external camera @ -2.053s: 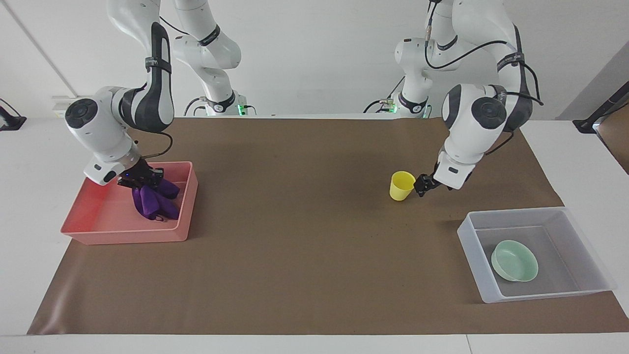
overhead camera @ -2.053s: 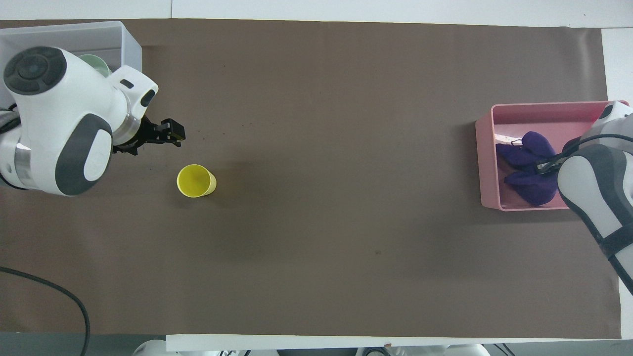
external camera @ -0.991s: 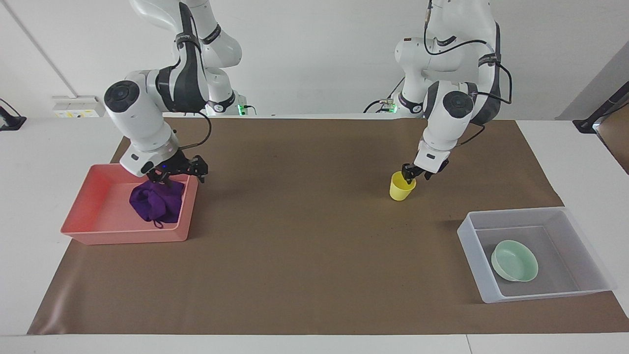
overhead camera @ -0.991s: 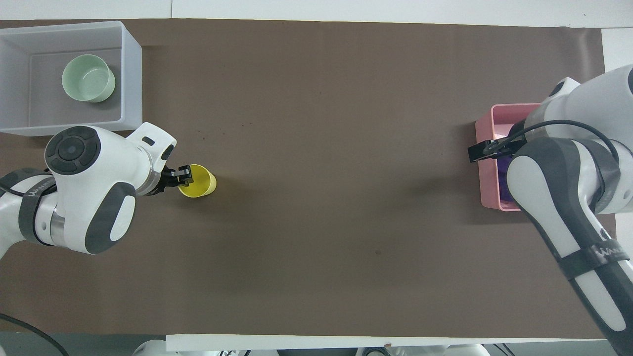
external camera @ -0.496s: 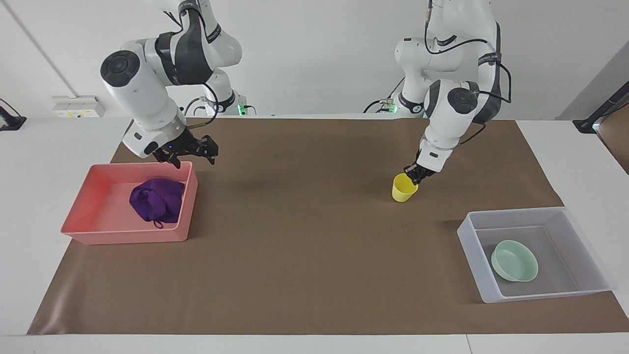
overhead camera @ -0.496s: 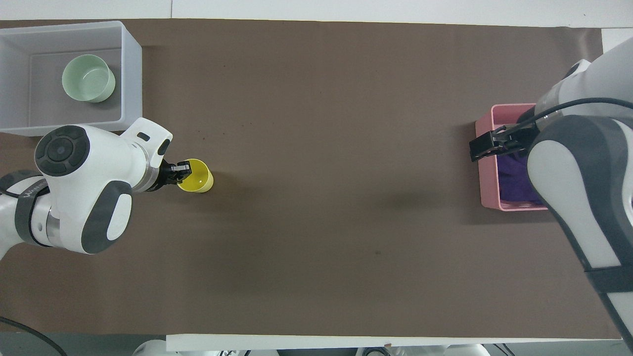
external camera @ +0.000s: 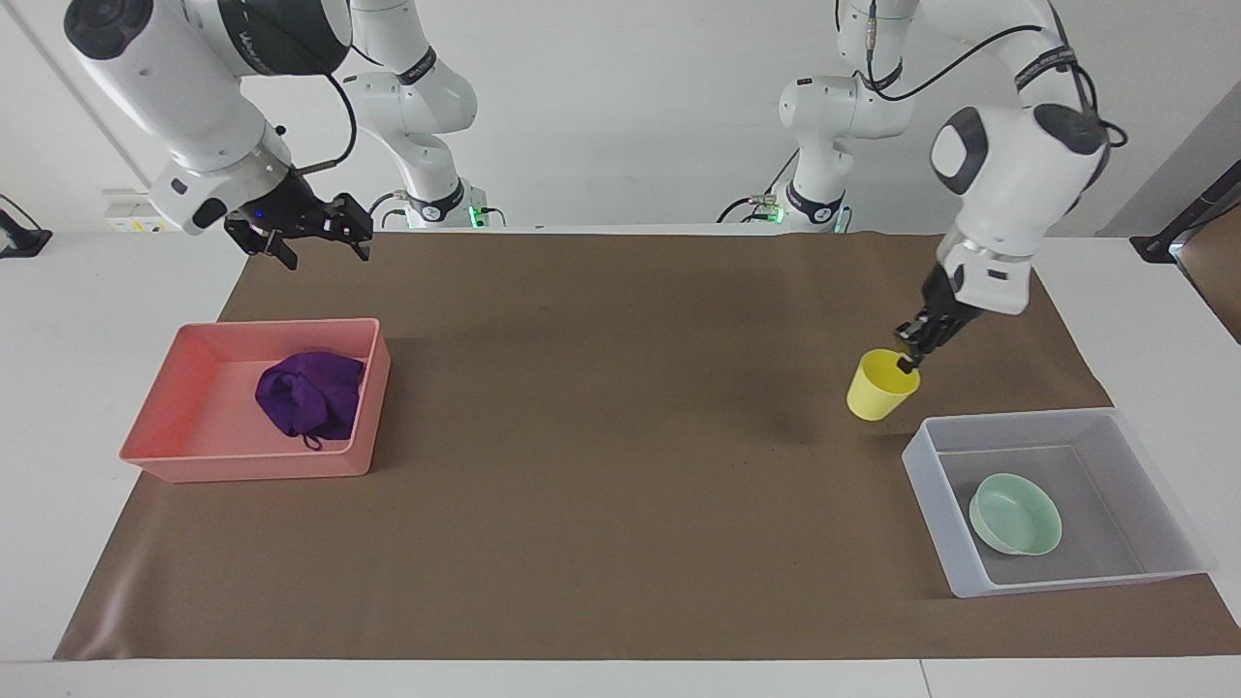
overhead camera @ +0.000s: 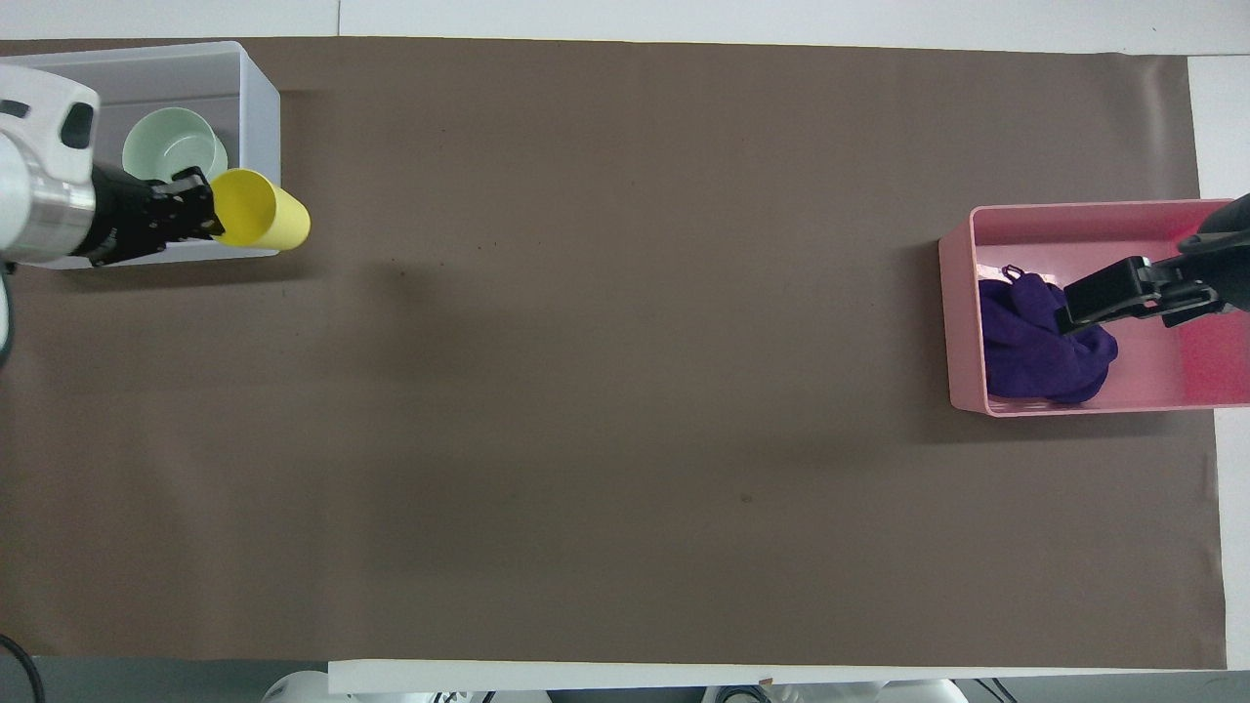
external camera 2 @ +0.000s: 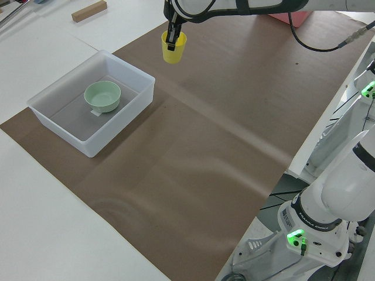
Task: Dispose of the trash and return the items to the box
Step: 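Carry the yellow cup with the left gripper into the white box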
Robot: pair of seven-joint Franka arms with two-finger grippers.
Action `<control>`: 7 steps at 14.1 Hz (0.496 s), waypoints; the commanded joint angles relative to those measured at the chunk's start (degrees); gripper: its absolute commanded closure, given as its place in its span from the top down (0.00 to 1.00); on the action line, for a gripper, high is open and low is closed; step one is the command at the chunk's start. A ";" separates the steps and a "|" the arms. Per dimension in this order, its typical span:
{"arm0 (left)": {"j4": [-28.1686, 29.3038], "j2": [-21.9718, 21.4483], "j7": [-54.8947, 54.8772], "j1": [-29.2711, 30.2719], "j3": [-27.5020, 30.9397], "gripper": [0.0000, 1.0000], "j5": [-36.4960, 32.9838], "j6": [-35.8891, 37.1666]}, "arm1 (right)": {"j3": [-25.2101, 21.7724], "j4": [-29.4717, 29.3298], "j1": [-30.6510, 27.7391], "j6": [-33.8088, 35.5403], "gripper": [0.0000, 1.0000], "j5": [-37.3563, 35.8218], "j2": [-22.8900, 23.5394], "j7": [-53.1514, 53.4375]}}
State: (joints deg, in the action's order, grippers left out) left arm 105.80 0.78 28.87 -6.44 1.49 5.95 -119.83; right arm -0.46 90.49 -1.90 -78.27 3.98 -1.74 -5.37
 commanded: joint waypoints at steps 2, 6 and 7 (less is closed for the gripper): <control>-7.09 6.69 -1.96 6.00 -0.35 0.00 -2.07 -2.57 | 0.37 -6.63 -0.39 5.23 1.00 -1.70 1.21 -1.58; -12.96 16.25 -2.23 9.68 -0.35 0.00 -3.05 -10.86 | 0.54 -4.62 0.31 4.79 1.00 -1.52 0.51 -1.49; -13.33 17.40 -3.02 10.04 -0.35 0.00 -3.23 -11.21 | 0.54 -4.62 0.23 4.79 1.00 -1.26 0.51 -1.49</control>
State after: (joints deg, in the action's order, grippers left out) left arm 97.32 13.59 26.95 2.02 1.67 3.77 -130.54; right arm -0.21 85.76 -1.58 -74.03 3.11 -1.38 -5.85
